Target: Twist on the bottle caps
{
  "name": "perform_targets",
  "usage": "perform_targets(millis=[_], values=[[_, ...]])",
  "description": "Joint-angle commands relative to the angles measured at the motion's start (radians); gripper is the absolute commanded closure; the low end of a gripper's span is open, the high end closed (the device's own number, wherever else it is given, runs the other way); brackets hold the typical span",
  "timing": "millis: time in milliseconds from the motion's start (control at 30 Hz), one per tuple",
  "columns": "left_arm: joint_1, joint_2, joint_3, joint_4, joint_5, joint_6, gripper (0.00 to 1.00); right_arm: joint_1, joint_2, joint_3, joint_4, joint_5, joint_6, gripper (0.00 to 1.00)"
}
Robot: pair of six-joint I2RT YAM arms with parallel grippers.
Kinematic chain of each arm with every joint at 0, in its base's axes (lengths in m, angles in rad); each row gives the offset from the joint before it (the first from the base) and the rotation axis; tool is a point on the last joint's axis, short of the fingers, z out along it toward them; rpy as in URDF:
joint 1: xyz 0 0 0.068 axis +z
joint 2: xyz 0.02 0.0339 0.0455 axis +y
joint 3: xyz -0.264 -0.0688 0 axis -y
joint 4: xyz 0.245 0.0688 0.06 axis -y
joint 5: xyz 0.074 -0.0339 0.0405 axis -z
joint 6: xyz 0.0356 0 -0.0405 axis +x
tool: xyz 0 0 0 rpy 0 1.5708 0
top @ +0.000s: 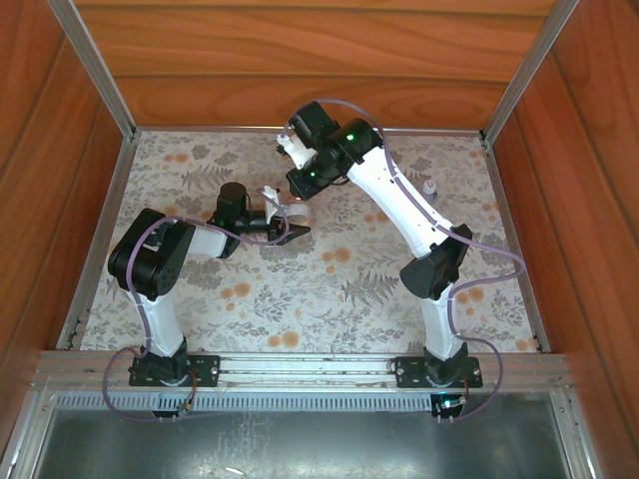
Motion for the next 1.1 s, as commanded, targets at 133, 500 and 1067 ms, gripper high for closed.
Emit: perform_targets(millis=[133,500,1067], values=[[-0.009,0.045,-0.010,-0.088,0.019,-0.015,0.41,0.019,0.011,0.009,-0.066,0.004,-0.015,0.67],[-0.009,0.045,-0.010,-0.088,0.019,-0.017,0.41,0.019,0.020,0.017,-0.080,0.013,-0.002,0.66],[-0.008,0.045,-0.008,-0.088,0.023,-0.018,0.41,0.019,0.037,0.049,-0.072,0.007,0.000,0.63]])
